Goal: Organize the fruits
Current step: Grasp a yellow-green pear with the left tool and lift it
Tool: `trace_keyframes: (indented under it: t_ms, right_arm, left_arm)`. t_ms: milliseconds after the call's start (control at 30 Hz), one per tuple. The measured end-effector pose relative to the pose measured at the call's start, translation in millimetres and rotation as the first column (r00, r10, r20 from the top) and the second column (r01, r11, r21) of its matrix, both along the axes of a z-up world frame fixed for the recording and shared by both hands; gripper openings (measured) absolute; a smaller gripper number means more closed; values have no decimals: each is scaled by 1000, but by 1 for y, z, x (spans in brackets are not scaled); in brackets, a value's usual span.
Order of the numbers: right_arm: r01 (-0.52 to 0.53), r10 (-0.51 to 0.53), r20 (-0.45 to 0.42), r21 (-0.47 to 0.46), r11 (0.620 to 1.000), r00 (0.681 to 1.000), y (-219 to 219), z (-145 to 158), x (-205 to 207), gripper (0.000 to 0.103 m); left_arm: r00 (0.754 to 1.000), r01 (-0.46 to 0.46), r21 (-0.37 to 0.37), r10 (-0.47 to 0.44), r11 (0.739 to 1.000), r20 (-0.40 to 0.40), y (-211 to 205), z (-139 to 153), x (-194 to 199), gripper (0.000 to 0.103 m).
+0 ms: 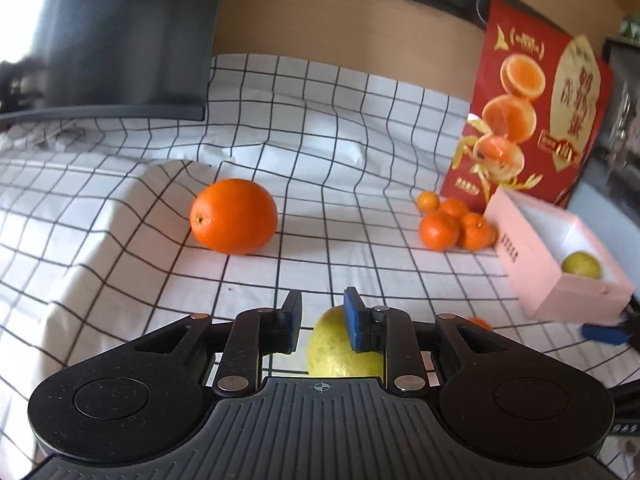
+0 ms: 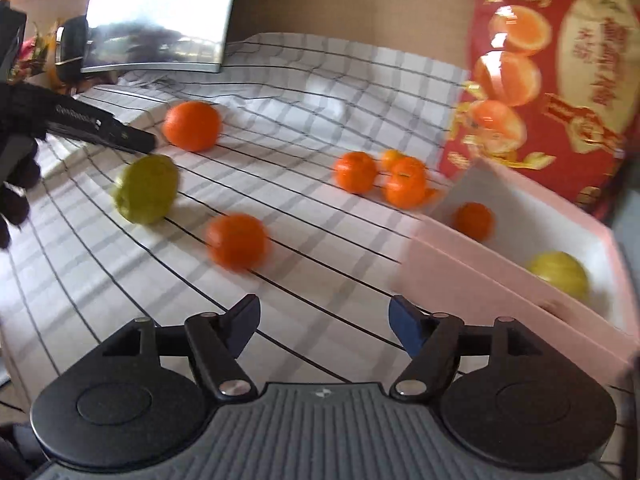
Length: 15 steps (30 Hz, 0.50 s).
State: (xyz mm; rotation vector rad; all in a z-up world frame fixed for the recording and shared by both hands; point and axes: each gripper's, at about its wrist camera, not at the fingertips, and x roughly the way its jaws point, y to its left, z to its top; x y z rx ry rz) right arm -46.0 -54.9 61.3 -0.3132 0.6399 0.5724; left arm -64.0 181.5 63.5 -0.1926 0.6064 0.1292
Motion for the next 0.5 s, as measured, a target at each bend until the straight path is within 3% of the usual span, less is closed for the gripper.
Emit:
trace_keyframes:
  t_ms: [100,233,367,500]
  right_arm:
    - [60,-60,21,-5,998,998,-22,-5,-1,75]
    - [122,-119,-47,73,990,992,-50,-11,8,75]
    - [166,-147,-113,186,968,983,-69,-11,18,76]
    - [175,-146,-139,231,957,980,-77,-11,20,76]
  left_arm:
    - [999,29,-32,-29,999,-28,-3,2,8,26]
    - [992,72,-179,-89,981,-90,-6,3,22,34]
    - [990,69,-102,-81,992,-115,-24,3,30,33]
    - [987,105,-34,-108,994,-119,-34,4,30,34]
